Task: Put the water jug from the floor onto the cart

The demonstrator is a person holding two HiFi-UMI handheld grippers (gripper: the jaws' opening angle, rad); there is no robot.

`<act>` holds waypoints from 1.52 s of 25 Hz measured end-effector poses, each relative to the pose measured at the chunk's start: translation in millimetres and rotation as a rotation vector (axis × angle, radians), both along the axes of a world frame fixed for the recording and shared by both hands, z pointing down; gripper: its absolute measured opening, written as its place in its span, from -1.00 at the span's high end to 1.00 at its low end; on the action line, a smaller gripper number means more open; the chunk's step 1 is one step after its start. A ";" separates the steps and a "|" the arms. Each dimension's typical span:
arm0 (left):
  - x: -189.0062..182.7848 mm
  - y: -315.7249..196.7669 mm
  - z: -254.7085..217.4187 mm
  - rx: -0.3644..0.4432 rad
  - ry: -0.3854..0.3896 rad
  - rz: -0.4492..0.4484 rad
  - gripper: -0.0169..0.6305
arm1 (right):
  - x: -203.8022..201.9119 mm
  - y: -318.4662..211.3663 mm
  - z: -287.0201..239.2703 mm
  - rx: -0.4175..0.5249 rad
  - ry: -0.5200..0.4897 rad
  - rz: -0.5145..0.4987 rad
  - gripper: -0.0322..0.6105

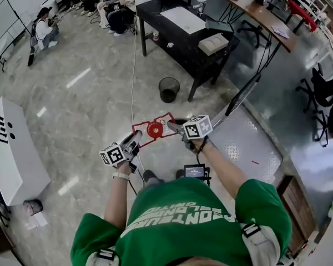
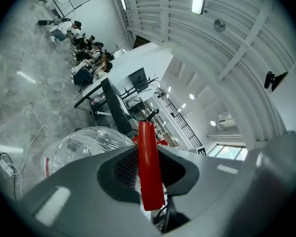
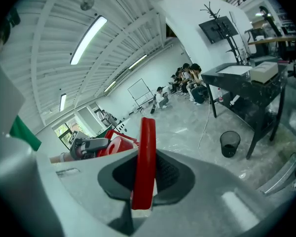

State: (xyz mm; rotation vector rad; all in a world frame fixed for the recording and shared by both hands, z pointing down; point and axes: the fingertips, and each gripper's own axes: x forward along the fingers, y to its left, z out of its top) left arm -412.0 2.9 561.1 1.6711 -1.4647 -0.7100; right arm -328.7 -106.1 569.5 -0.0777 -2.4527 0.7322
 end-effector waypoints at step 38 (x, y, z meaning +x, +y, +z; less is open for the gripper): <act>466.4 -164.6 -40.6 0.074 0.064 0.920 0.69 | 500.4 -66.6 -36.2 0.068 -0.104 0.843 0.77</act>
